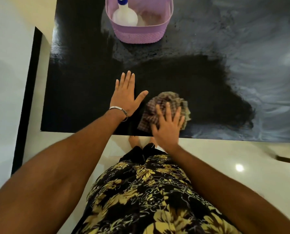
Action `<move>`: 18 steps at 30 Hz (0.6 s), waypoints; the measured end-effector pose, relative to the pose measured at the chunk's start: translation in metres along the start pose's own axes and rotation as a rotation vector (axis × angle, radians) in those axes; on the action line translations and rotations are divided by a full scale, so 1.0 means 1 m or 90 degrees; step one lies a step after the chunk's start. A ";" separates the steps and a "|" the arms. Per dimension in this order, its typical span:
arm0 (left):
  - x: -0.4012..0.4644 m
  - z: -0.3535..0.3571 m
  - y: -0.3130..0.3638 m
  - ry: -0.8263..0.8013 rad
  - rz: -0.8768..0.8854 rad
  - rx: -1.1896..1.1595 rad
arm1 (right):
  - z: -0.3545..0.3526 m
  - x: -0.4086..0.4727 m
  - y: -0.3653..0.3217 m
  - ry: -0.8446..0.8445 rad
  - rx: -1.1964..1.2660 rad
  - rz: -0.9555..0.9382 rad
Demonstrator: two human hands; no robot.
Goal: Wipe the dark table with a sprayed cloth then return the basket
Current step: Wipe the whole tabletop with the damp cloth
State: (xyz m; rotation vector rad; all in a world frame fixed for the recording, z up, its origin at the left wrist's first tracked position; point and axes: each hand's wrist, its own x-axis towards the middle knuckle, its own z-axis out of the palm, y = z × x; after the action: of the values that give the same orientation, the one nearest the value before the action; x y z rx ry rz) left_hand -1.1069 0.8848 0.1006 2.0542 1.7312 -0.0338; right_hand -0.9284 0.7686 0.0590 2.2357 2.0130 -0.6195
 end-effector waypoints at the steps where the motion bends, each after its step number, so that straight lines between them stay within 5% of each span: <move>1: 0.001 0.001 0.003 -0.004 0.010 0.000 | 0.006 -0.008 -0.009 -0.016 -0.018 -0.054; 7: -0.001 0.016 0.039 -0.076 0.158 0.046 | 0.000 -0.019 0.052 -0.051 -0.061 -0.188; 18: -0.006 0.043 0.086 -0.100 0.169 0.071 | -0.058 -0.026 0.248 0.005 0.037 0.312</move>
State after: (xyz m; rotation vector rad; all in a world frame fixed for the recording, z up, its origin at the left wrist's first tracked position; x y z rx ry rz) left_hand -1.0156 0.8549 0.0915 2.2803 1.3819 -0.2070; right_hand -0.6758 0.7276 0.0678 2.6222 1.3722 -0.6155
